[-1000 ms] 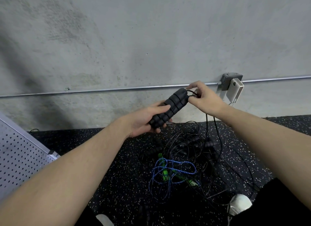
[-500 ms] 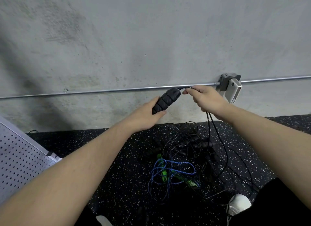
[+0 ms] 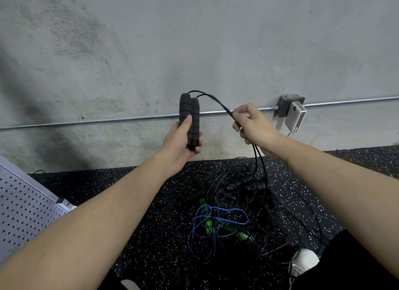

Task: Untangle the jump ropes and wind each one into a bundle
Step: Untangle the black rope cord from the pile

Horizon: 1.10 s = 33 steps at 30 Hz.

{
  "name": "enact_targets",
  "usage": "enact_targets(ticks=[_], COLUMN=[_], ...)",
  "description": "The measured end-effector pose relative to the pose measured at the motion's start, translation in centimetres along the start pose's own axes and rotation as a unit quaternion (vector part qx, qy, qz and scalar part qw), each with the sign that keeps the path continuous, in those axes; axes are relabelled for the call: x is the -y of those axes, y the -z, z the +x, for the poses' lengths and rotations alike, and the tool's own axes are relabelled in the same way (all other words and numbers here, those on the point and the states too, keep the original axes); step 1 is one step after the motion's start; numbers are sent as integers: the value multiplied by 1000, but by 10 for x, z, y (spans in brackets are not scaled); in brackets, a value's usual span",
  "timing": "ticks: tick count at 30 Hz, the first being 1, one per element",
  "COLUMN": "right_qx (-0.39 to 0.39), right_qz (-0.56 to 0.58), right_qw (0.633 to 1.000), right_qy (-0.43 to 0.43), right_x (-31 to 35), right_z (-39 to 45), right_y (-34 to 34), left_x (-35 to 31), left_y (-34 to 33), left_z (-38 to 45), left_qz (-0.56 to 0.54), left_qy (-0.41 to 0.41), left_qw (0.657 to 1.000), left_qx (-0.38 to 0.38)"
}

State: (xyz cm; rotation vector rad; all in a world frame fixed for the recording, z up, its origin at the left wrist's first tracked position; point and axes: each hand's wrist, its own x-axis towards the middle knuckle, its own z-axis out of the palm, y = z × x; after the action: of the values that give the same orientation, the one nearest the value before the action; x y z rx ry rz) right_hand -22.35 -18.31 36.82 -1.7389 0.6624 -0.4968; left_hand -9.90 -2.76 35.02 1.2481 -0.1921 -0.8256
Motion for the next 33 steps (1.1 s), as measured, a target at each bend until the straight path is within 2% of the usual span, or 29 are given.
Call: enact_targets(ticks=[3, 6, 10, 12, 17, 20, 26, 33], right_qx=[82, 138, 192, 217, 246, 276, 248, 329], right_qz=[3, 21, 55, 36, -45, -34, -97, -170], right_qw=[997, 990, 979, 975, 968, 960, 964, 929], right_qy=[-12, -28, -37, -33, -21, -23, -18, 1], right_x=[0, 4, 12, 12, 6, 5, 3, -7], right_z=[-6, -10, -20, -26, -27, -30, -24, -21], right_y=[-10, -17, -28, -36, -47, -46, -23, 11], left_x=[-1, 0, 2, 2, 5, 4, -9, -29], left_y=[0, 0, 1, 2, 4, 5, 12, 25], left_z=[4, 7, 9, 10, 12, 10, 3, -4], left_qz=[-62, -78, -60, -57, -21, -22, 25, -119], left_qy=[29, 44, 19, 2, 9, 16, 27, 55], left_qw=[997, 995, 998, 998, 1000, 1000, 998, 990], left_qx=[-24, -35, 0, 23, 10, -6, -46, 60])
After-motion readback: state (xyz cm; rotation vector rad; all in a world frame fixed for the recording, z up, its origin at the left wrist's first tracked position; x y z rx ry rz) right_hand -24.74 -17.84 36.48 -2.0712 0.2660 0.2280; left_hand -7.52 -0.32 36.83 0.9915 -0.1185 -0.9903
